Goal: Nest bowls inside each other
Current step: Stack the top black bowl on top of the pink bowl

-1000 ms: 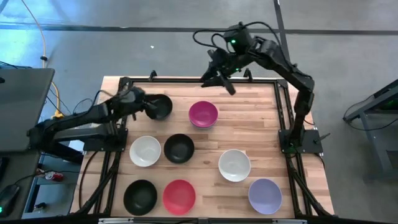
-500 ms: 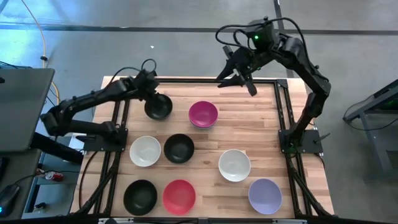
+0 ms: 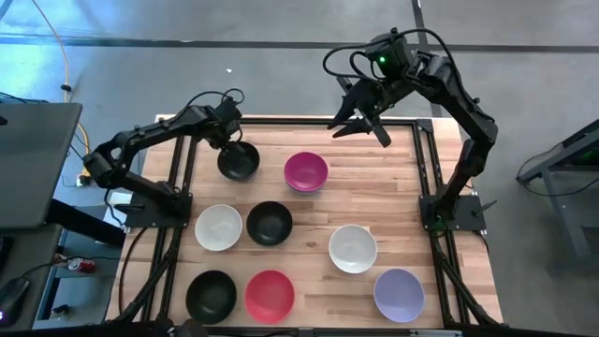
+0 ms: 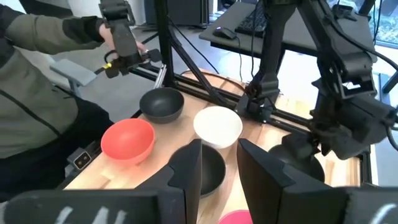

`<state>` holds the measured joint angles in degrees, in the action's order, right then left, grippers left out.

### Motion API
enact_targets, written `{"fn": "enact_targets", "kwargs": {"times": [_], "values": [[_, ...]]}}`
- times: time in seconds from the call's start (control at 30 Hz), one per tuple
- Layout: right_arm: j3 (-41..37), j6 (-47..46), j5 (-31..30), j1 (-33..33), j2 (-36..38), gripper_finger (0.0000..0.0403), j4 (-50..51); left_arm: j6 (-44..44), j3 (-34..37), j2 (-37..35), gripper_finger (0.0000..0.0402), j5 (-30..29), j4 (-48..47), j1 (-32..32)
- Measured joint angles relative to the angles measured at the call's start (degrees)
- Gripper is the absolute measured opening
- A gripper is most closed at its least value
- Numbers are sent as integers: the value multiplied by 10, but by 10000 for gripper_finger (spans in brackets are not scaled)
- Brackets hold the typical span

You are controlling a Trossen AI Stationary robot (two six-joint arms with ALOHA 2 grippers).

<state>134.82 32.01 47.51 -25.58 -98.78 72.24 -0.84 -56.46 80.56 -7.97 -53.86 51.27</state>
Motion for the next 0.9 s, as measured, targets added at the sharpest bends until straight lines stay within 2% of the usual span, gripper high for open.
{"fn": "enact_targets", "kwargs": {"times": [0.2,0.4,0.6,0.73,0.9], "values": [[0,0,0,0,0,92,0,16,0,24,197,7,-1,24],[0,0,0,0,0,92,0,31,0,48,197,56,0,48],[0,0,1,0,0,92,0,42,0,65,190,60,1,55],[0,0,0,0,0,92,0,56,0,72,150,87,0,55],[0,0,1,0,0,92,0,60,0,77,73,93,0,57]]}}
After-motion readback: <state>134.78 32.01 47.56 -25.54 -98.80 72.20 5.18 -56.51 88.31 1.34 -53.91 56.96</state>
